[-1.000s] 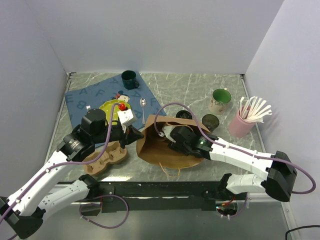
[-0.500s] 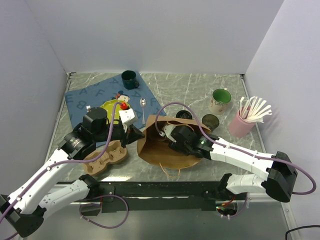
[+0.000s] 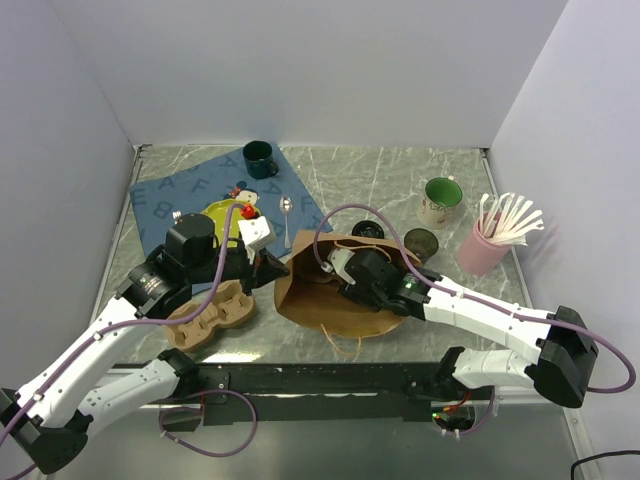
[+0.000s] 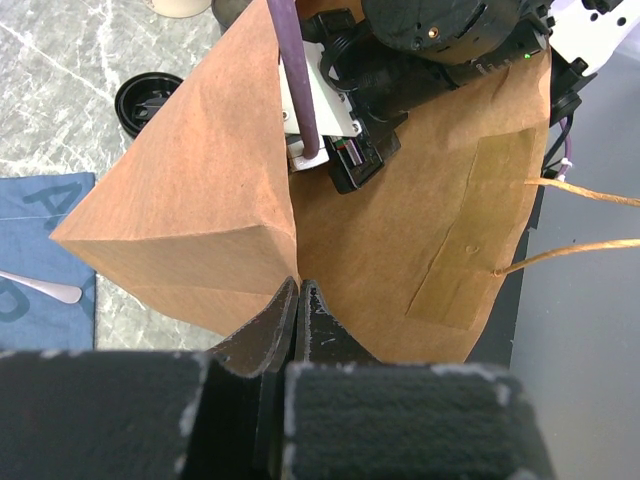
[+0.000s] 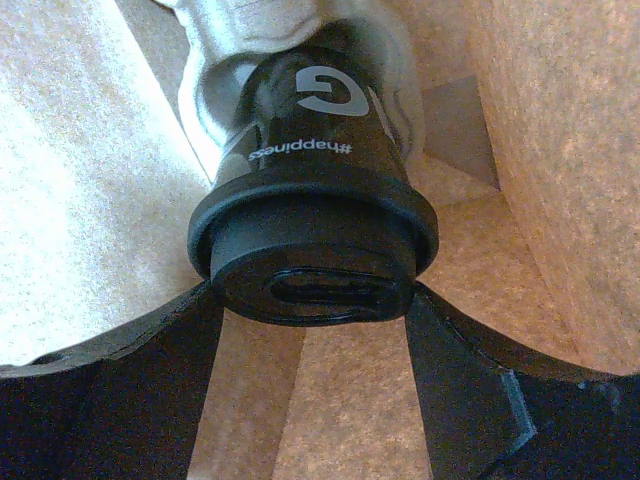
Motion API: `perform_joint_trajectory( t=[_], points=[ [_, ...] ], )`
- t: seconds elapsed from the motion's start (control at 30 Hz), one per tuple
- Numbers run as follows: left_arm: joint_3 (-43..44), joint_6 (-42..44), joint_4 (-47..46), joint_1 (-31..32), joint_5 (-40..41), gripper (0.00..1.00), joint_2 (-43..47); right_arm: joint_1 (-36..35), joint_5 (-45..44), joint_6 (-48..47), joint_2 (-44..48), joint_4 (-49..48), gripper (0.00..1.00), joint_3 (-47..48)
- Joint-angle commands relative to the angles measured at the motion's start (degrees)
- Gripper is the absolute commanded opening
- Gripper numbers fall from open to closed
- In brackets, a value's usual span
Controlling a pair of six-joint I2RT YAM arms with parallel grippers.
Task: Pack the takeout coffee
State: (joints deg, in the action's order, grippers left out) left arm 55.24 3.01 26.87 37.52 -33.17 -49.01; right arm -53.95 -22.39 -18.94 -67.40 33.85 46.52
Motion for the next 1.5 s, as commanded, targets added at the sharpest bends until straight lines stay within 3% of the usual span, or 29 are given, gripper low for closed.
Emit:
perform_joint_trajectory(
  t=[0.0, 0.53, 0.93, 1.47],
  points=[
    [2.15, 1.39, 0.11, 0.1, -2.08, 0.01, -0.29, 1.22, -1.95, 0.66, -0.1, 4.21, 0.47, 2.07],
    [1.01, 1.04, -1.38, 0.1, -1.37, 0.01, -0.29, 1.13, -3.54, -4.79, 3.68, 4.13, 0.45, 2.7],
    [1.36, 1.13, -1.47, 0.1, -1.72, 0.01, -0.82, 1.31, -5.21, -4.7, -5.9, 4.13, 0.46, 5.33],
    [1.01, 0.16, -1.83, 0.01, -1.72, 0.01, -0.47, 3.5, -4.5, -2.51, -10.56, 1.67, 0.47, 5.07]
  ],
)
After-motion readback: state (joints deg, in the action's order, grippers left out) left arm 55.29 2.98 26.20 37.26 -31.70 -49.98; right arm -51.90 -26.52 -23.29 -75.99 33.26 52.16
